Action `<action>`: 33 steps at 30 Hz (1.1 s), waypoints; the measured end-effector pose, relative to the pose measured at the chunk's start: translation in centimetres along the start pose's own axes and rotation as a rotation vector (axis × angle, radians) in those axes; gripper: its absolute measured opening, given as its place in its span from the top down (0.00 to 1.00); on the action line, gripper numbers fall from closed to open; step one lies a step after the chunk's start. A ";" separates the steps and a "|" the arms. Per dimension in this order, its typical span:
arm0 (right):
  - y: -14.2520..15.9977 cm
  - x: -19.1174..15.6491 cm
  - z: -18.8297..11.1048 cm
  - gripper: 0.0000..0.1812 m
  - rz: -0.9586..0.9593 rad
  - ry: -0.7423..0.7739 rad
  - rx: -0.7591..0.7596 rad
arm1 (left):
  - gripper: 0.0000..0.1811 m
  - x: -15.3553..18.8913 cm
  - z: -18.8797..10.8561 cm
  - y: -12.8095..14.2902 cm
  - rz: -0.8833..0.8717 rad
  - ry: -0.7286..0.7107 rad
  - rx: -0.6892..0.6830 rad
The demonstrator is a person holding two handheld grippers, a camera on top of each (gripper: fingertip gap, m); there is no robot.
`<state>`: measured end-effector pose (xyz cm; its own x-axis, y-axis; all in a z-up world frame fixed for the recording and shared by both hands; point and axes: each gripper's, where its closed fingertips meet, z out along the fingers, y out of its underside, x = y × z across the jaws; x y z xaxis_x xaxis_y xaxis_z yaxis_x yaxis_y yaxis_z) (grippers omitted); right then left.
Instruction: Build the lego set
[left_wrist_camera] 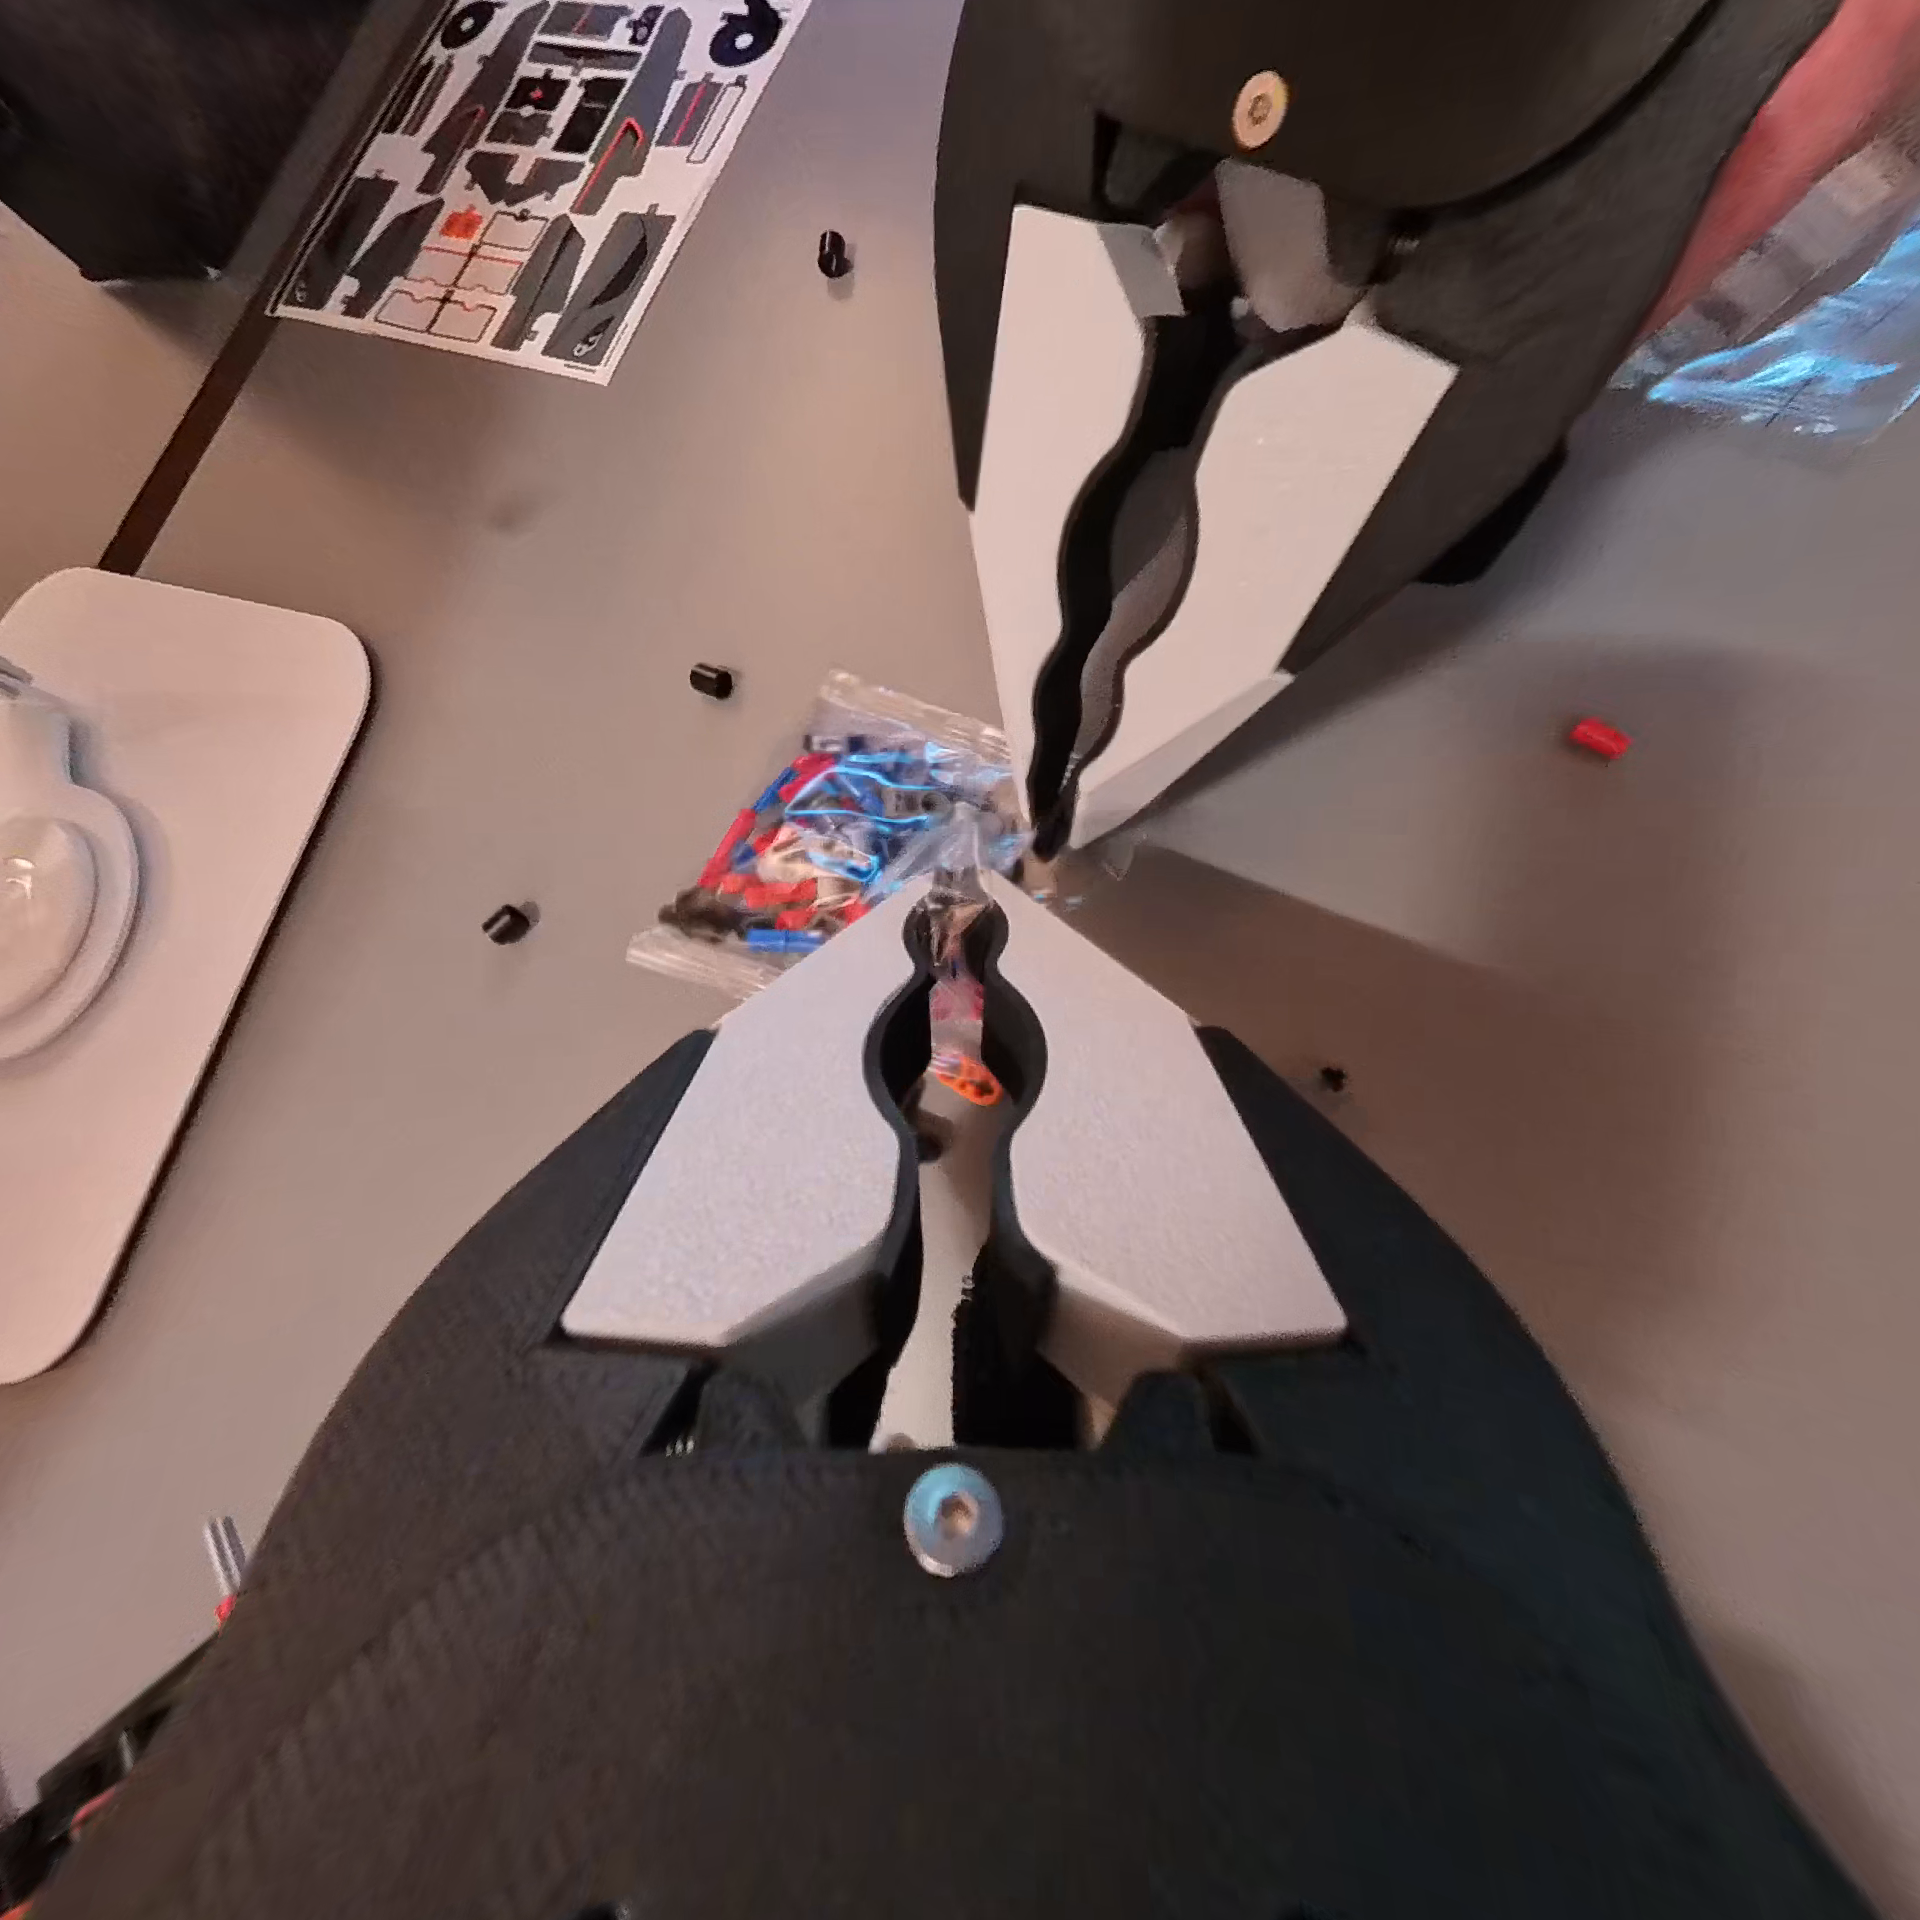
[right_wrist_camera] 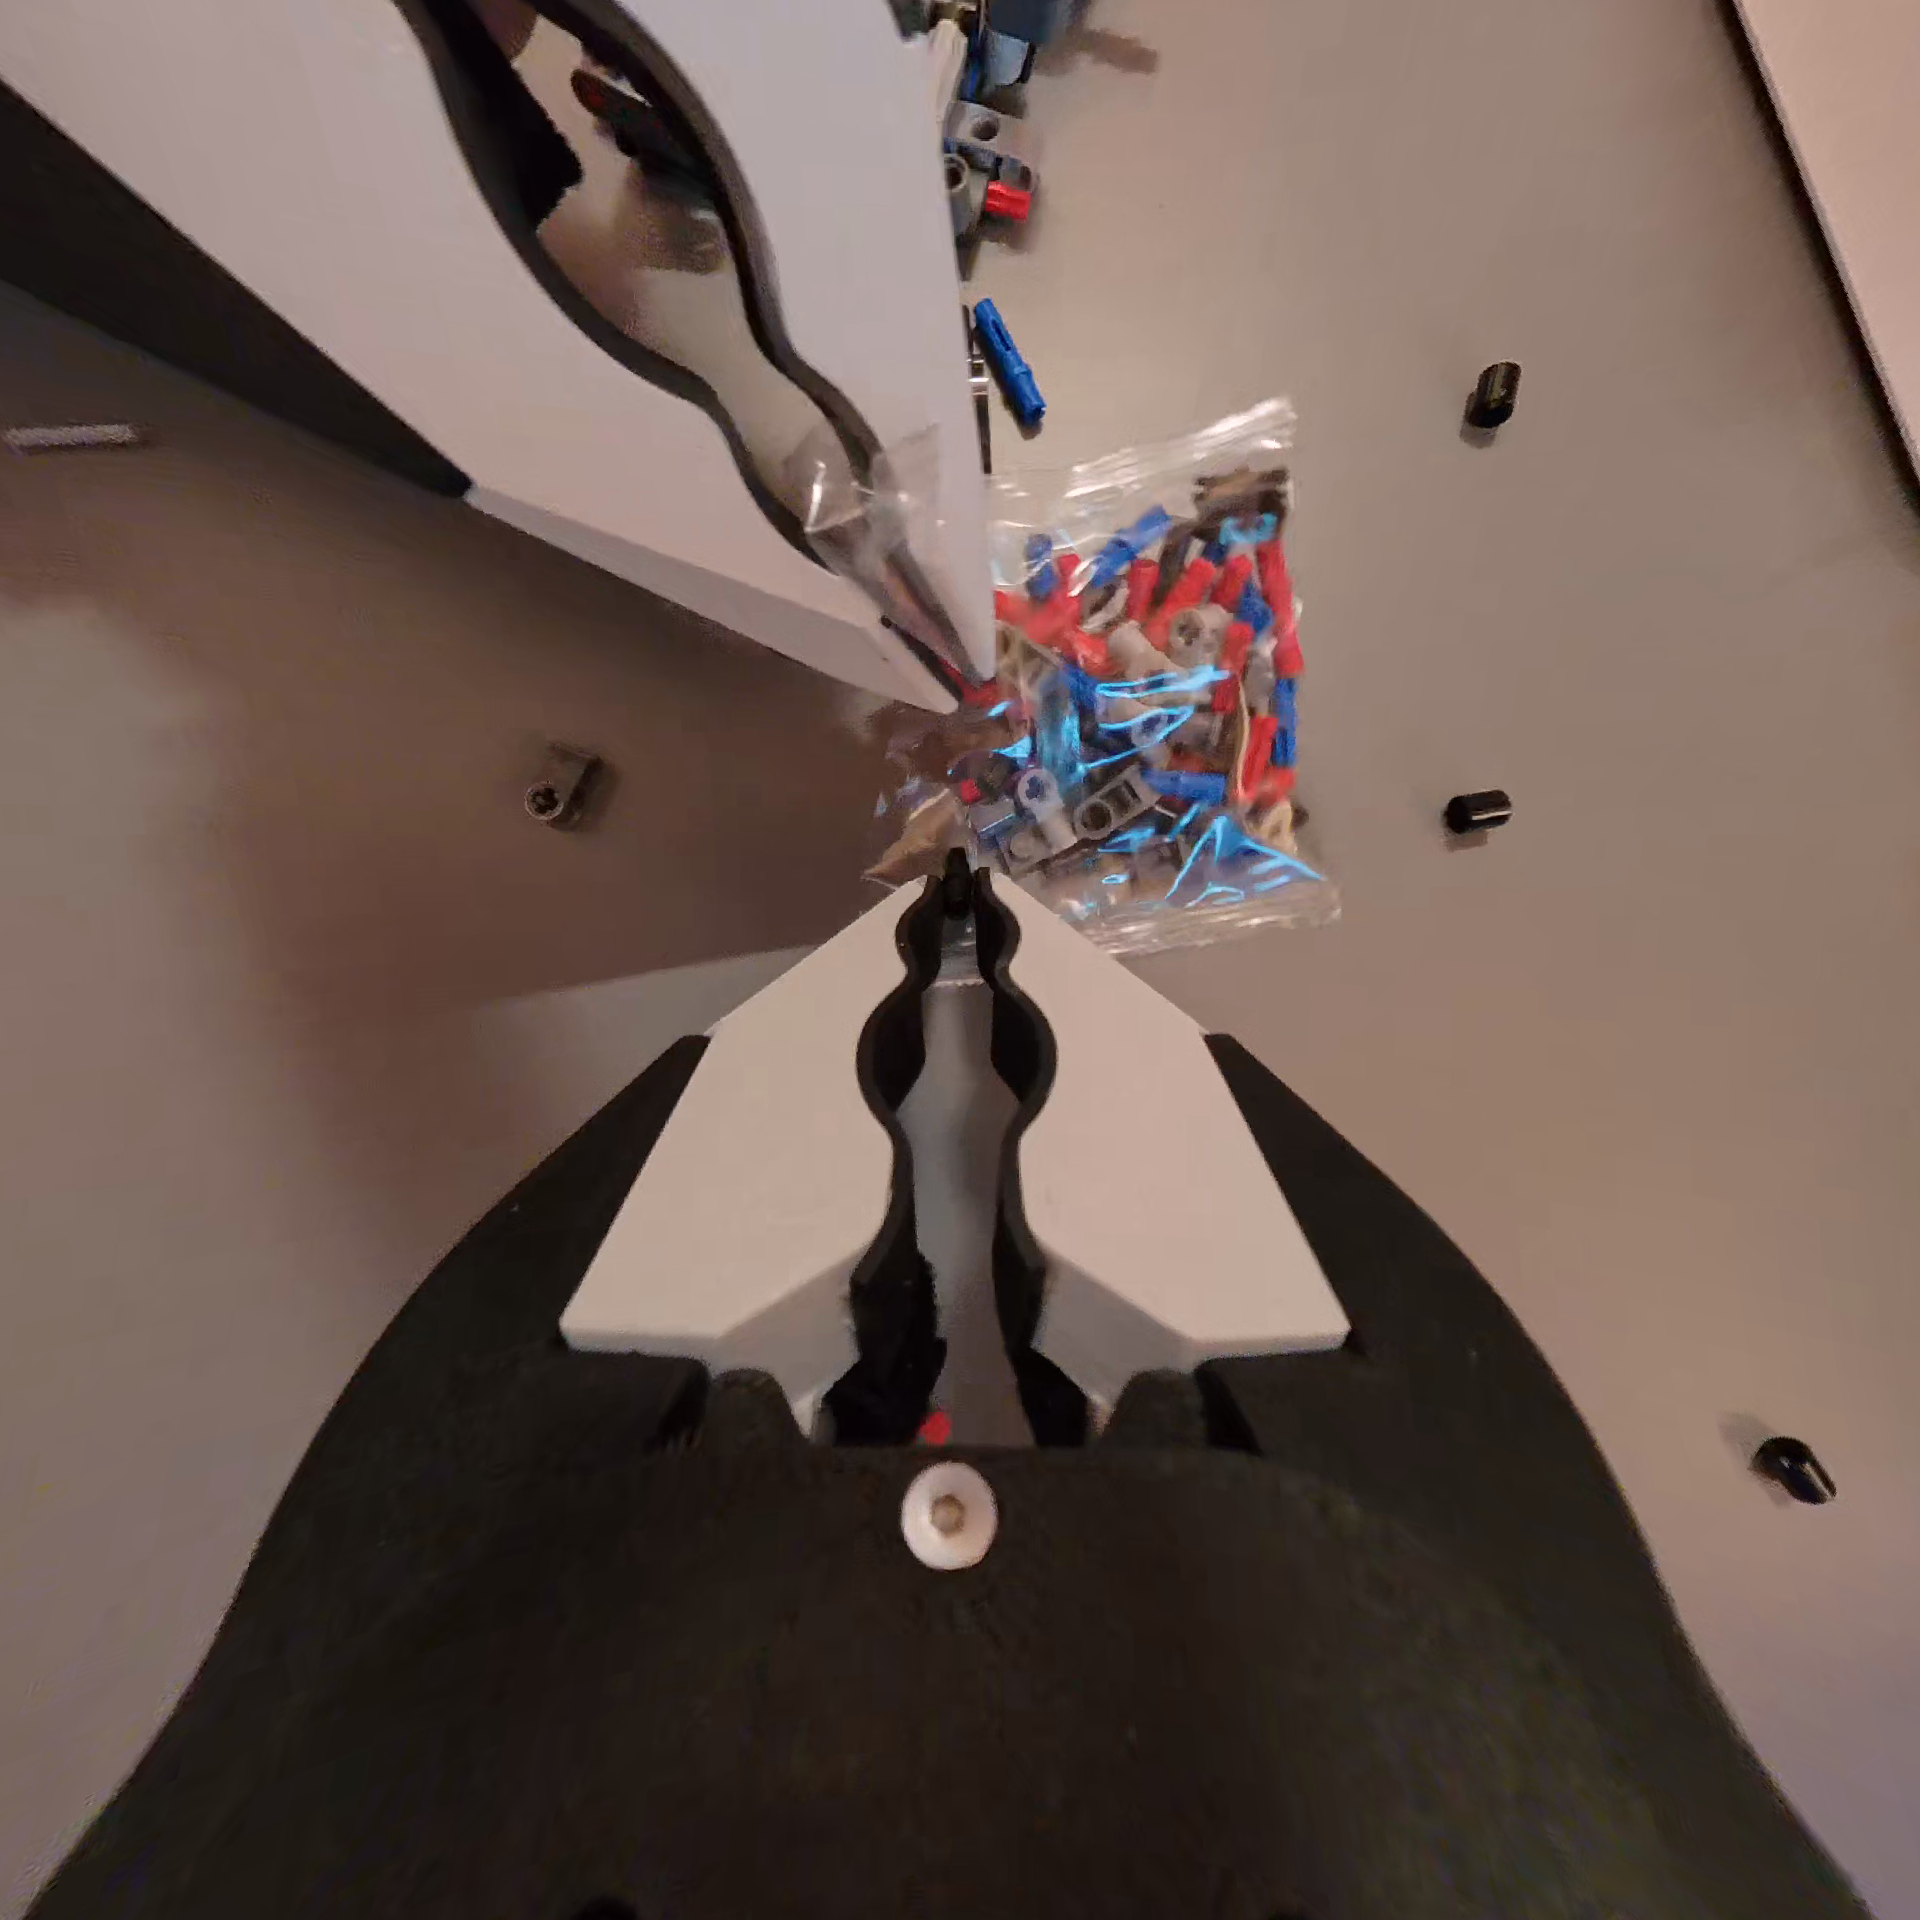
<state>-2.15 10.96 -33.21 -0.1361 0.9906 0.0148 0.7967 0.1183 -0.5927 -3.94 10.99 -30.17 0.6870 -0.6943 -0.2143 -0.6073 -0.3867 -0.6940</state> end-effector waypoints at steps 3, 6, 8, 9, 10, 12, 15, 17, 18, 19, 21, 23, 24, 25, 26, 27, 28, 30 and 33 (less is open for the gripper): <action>0.1 -0.3 -0.1 0.98 -0.026 -0.010 -0.009 | 1.00 0.2 0.5 0.1 0.023 0.013 -0.020; 0.1 -0.6 -0.1 0.98 -0.050 -0.023 -0.008 | 1.00 0.3 1.4 0.4 0.042 0.018 -0.044; 0.1 -0.8 -0.1 0.98 -0.047 -0.032 -0.012 | 1.00 0.2 1.9 0.7 0.068 0.000 -0.066; 0.2 -0.9 -0.1 0.98 -0.049 -0.039 -0.011 | 1.00 0.3 2.1 0.9 0.081 -0.003 -0.078; 0.2 -1.1 -0.2 0.98 -0.053 -0.043 -0.010 | 1.00 0.4 2.3 1.0 0.085 -0.003 -0.081; 0.2 -1.2 -0.2 0.98 -0.064 -0.042 -0.006 | 1.00 0.6 2.5 0.9 0.077 0.006 -0.082; 0.1 -1.3 -0.2 0.99 -0.080 -0.016 0.003 | 1.00 0.6 2.6 1.0 0.085 0.002 -0.090; 0.0 -1.3 -0.3 0.99 -0.085 0.001 0.007 | 1.00 0.6 2.7 1.0 0.086 0.001 -0.096; 0.1 -1.3 -0.3 0.99 -0.081 0.010 0.008 | 1.00 0.6 2.7 1.0 0.088 0.001 -0.098; 0.0 -1.3 -0.4 0.99 -0.075 0.019 0.010 | 1.00 0.6 2.7 1.0 0.089 0.001 -0.099; -0.2 -1.3 -0.8 0.99 -0.053 0.039 0.029 | 1.00 0.3 2.9 1.3 0.104 -0.019 -0.123; -0.3 -1.4 -1.2 0.99 -0.032 0.057 0.044 | 1.00 0.5 3.0 1.5 0.101 -0.013 -0.125; -0.3 -1.6 -1.4 0.99 -0.026 0.059 0.050 | 1.00 0.5 3.1 1.4 0.096 -0.015 -0.124; -0.1 -1.8 -1.6 0.99 -0.021 0.063 0.044 | 1.00 0.4 3.1 1.4 0.101 -0.019 -0.125; 0.1 -2.0 -1.9 0.99 -0.019 0.067 0.037 | 1.00 0.4 3.1 1.4 0.103 -0.024 -0.126; 0.2 -2.4 -2.2 0.99 -0.017 0.059 0.037 | 1.00 0.5 3.1 1.3 0.101 -0.020 -0.122; 0.3 -2.8 -2.4 0.99 -0.010 0.048 0.042 | 1.00 0.6 3.1 1.2 0.096 -0.013 -0.115; 0.6 -3.4 -2.8 0.99 -0.009 0.049 0.028 | 1.00 0.5 2.7 0.8 0.092 -0.011 -0.099; 0.7 -5.0 -3.0 0.99 -0.008 0.011 0.023 | 0.97 0.2 1.7 0.0 0.079 -0.009 -0.069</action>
<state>0.82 6.34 -31.31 -0.1355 0.9904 0.0284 0.7818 0.1245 -0.6110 -3.14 11.85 -31.40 0.6395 -0.7187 -0.2729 -0.6852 -0.3720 -0.6262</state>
